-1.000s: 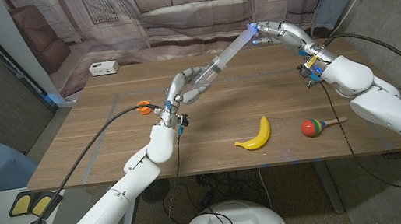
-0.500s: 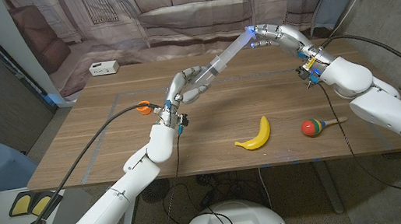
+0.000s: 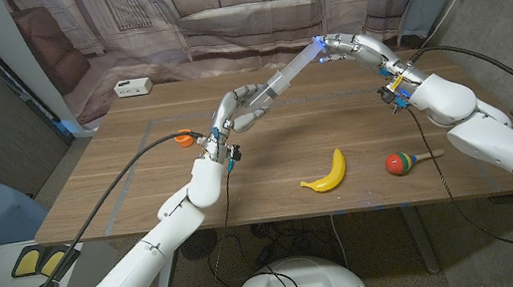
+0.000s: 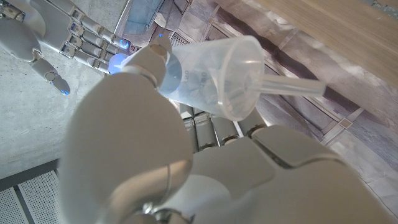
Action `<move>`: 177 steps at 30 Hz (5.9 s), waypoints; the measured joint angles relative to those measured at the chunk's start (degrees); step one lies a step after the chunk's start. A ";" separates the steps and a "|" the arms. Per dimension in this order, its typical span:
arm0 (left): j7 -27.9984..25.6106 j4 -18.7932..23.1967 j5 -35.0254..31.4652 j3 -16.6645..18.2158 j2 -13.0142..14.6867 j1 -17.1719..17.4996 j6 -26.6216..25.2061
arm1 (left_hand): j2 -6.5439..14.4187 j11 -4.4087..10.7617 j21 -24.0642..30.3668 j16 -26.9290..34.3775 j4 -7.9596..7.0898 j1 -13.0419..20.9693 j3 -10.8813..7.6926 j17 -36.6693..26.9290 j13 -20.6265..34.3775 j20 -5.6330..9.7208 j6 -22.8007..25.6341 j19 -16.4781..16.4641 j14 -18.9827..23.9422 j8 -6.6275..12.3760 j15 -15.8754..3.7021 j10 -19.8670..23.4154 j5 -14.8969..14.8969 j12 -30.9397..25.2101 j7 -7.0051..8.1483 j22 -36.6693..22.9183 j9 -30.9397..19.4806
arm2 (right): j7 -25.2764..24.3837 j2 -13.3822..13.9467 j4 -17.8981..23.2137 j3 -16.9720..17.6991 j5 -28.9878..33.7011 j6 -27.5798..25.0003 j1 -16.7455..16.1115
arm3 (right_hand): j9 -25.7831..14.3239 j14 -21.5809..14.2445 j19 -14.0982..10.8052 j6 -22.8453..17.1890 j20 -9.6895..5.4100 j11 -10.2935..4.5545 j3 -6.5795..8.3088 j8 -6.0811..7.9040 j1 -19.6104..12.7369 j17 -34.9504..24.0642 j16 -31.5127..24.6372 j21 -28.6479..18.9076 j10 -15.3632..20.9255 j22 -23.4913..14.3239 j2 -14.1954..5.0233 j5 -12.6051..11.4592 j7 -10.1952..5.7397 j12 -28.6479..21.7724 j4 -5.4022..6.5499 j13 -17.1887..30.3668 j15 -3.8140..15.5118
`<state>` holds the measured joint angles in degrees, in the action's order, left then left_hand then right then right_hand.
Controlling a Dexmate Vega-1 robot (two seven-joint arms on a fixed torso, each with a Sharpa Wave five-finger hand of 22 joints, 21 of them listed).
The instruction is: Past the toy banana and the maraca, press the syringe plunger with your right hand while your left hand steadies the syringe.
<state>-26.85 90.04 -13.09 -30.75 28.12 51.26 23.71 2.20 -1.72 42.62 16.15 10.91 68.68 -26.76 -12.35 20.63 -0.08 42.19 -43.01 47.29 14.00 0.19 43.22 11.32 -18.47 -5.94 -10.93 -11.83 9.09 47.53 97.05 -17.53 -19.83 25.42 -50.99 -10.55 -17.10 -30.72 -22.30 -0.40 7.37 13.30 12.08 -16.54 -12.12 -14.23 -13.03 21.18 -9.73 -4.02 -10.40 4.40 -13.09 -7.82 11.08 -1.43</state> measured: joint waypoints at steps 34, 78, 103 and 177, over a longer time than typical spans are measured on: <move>0.67 -0.46 0.07 -0.59 -0.18 -0.92 -0.10 | 0.00 0.12 0.87 0.20 0.22 0.00 -0.22 -0.05 0.27 -0.01 0.01 0.00 0.10 -0.56 0.10 0.11 -0.11 0.46 0.00 0.28 -0.05 | 1.40 0.63 -0.04 -0.56 -0.61 -0.29 0.21 | 0.01 0.01 0.01 -0.65 0.00 -0.32 0.21 -0.38 0.00 0.00 0.27 0.39 0.31 0.00 0.00 0.00 0.00 0.10 0.21 0.03 0.00; 0.88 -0.78 -0.10 -0.92 -0.40 -1.41 0.31 | 0.00 -0.11 1.76 0.01 0.21 0.00 -0.21 -0.05 0.73 -0.01 0.65 -0.01 0.22 -0.72 0.21 0.50 -0.03 1.06 -0.21 0.26 -0.01 | 2.88 1.75 1.30 -1.15 -0.55 -1.19 -0.01 | 0.03 -0.61 -0.62 -0.61 -0.01 -0.21 0.21 -0.50 0.00 0.02 0.49 0.85 0.64 0.00 0.00 0.00 0.00 0.55 0.21 -0.05 0.00; 0.44 0.65 -0.47 -0.56 -0.31 -0.46 0.16 | 0.00 -0.10 2.44 -0.05 0.20 0.00 -0.20 -0.05 0.80 -0.01 0.94 -0.01 0.20 -1.15 0.19 0.51 0.15 1.05 -0.12 0.25 -0.04 | 3.27 2.65 2.93 -1.33 -0.26 -2.63 -0.42 | 0.05 -0.60 -0.61 -0.59 -0.01 -0.41 0.84 -0.64 -0.83 0.02 0.93 0.85 0.83 0.00 -0.83 0.00 0.00 0.75 -0.42 0.00 0.00; 0.25 0.87 -1.16 -1.44 -1.14 -1.20 -0.64 | 0.00 -0.11 4.03 0.21 0.20 0.00 -0.20 0.34 1.34 0.62 2.36 0.62 1.09 -1.26 0.72 1.94 0.11 1.69 -0.27 0.55 -0.04 | 6.07 4.57 4.34 -2.12 -0.83 -3.87 -0.92 | -0.21 -0.92 -0.81 -3.52 0.19 -0.20 1.08 -0.19 -1.74 -0.56 0.92 1.14 1.65 0.00 -1.12 0.24 0.01 1.11 -0.66 0.25 -0.32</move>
<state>-26.60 90.90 -14.25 -32.19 26.98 50.07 23.07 2.20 -1.83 46.65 16.36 11.11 68.68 -26.97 -12.01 21.96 0.54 44.54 -42.39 48.38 12.73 0.91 45.16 11.43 -16.78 -6.21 -10.39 -11.87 15.16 52.09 101.39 -19.65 -20.66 21.55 -51.91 -10.76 -18.02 -31.53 -25.82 -0.21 7.17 14.38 11.89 -18.28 -12.68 -13.31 -11.89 22.83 -9.73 -5.14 -10.16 4.40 -11.97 -8.48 11.33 -1.75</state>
